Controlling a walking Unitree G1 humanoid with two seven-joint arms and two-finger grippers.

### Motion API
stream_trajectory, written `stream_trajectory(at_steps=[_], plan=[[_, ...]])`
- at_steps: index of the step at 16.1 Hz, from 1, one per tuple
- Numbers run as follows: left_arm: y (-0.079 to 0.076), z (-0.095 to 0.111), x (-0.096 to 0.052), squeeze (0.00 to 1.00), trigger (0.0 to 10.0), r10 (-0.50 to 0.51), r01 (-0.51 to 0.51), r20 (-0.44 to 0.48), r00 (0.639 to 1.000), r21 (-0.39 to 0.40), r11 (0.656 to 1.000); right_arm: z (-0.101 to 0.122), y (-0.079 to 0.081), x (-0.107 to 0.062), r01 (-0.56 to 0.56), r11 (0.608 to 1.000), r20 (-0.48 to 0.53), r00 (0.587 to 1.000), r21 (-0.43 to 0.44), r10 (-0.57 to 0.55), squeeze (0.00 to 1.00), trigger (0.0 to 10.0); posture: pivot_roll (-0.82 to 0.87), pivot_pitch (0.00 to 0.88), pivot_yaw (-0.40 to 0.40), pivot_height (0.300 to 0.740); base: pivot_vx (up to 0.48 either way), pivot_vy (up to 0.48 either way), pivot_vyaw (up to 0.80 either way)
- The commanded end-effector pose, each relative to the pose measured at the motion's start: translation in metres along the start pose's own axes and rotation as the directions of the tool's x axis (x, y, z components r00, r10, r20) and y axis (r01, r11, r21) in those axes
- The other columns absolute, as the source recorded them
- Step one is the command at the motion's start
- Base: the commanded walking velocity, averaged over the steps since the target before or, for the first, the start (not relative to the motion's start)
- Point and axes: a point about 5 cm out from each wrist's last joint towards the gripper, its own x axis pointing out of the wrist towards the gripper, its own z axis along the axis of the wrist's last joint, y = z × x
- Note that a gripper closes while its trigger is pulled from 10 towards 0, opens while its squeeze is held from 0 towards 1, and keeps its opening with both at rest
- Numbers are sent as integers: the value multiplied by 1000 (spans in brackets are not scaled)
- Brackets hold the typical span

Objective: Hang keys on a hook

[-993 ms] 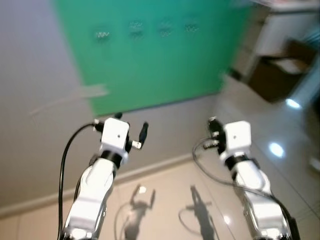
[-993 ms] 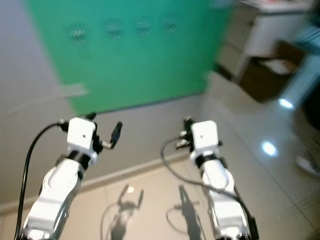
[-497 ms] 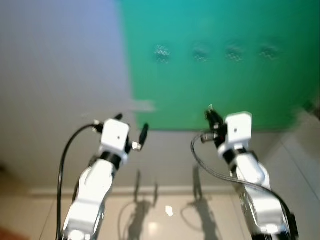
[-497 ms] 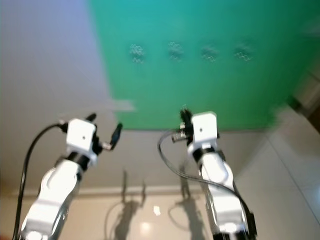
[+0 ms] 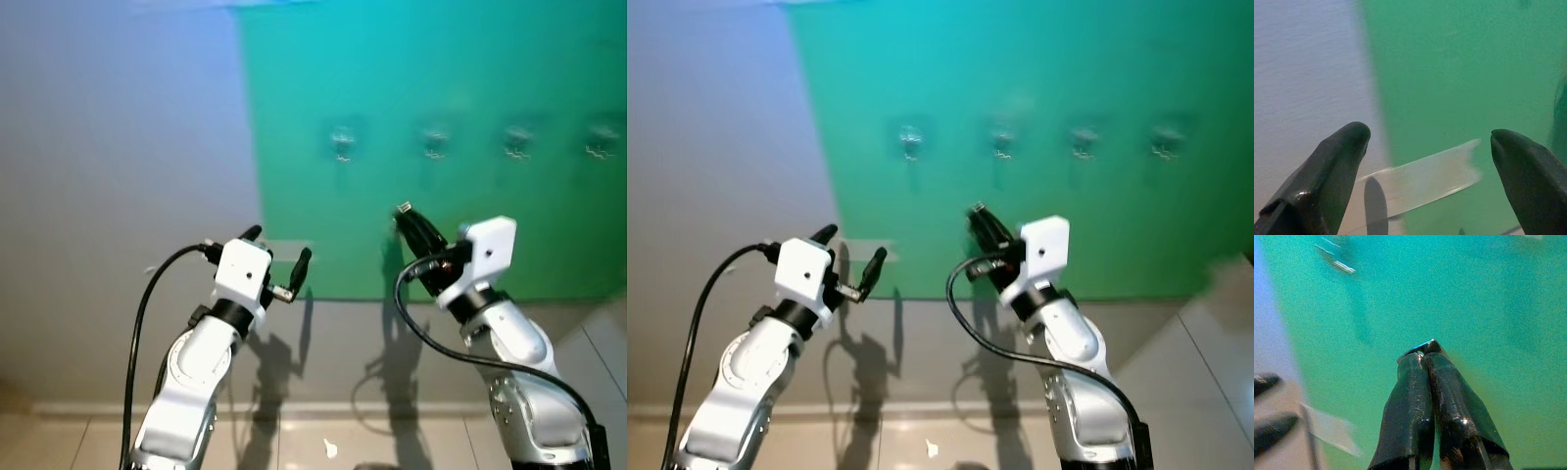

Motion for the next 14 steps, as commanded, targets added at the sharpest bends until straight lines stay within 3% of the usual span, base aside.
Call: stream_trajectory(at_steps=[1, 7, 14], plan=[[1, 3, -1, 0, 10000, -13, 13, 16, 1000, 7, 1000, 8, 6, 3, -48, 999, 30, 998, 26, 47, 0, 10000, -48, 0, -11, 718, 0, 0, 0], [-9, 10, 0, 0, 10000, -116, 114, 40, 993, 27, 993, 24, 11, 12, -138, 987, 71, 989, 81, 133, 0, 10000, -45, 0, -18, 718, 0, 0, 0], [-24, 20, 0, 0, 10000, -252, 251, 82, 964, 16, 968, 36, 2, 19, -47, 988, 128, 991, 145, 29, 0, 10000, -46, 0, -25, 718, 0, 0, 0]])
